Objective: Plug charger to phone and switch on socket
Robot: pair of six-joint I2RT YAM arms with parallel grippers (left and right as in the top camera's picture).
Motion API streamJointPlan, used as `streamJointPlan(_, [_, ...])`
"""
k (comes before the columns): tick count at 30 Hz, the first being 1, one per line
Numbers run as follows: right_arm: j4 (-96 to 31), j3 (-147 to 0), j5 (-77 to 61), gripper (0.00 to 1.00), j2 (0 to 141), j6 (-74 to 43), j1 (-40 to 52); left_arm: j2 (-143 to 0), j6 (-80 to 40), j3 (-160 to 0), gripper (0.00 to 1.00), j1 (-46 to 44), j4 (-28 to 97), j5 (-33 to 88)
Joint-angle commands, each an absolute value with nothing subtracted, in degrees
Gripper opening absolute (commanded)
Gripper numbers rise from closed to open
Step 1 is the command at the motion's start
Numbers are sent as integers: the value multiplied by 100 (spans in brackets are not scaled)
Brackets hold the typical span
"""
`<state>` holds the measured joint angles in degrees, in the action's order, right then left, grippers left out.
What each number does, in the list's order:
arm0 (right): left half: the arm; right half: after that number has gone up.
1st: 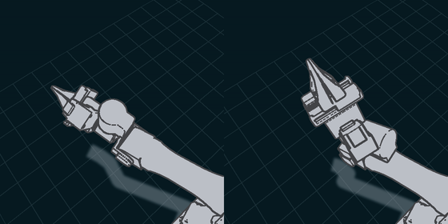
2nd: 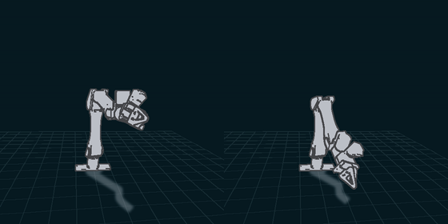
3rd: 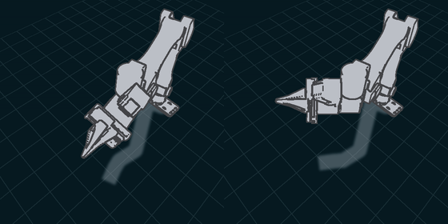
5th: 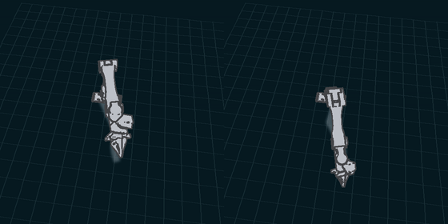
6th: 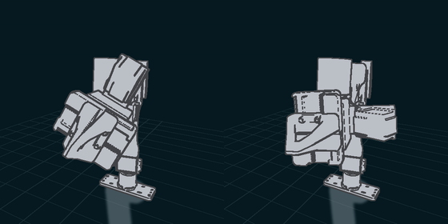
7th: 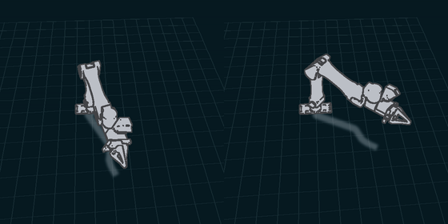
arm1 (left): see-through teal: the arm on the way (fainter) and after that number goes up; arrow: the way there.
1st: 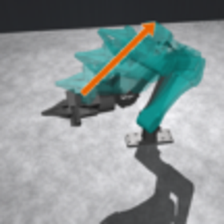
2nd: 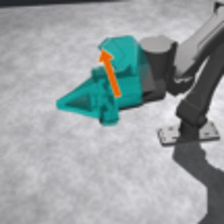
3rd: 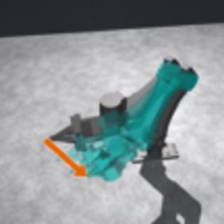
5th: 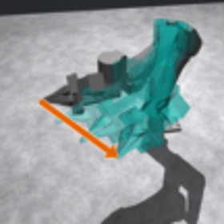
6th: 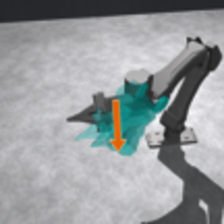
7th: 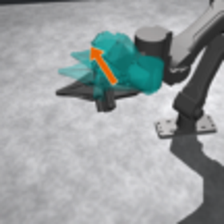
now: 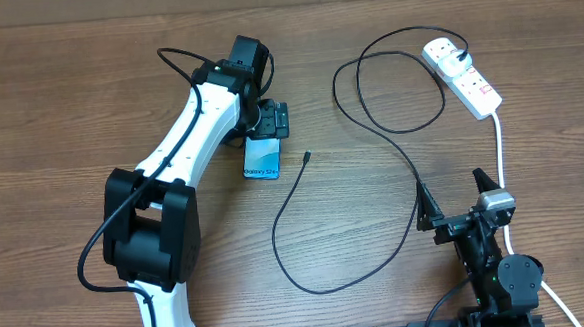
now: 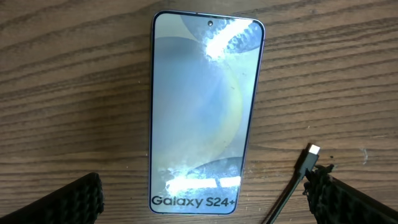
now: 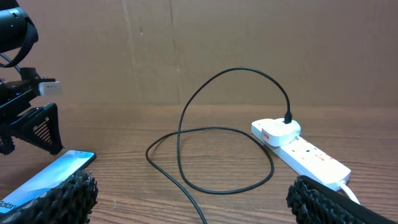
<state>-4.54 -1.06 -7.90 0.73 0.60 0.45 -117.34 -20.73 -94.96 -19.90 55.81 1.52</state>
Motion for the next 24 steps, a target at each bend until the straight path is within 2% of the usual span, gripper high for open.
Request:
streamJointPlan(1, [-423, -47, -733, 100, 16, 25, 36, -11786, -1925, -9463, 100, -2029, 5548, 196])
streamJointPlan(24, [-423, -47, -733, 100, 16, 25, 36, -11786, -1817, -9463, 100, -2067, 5413, 196])
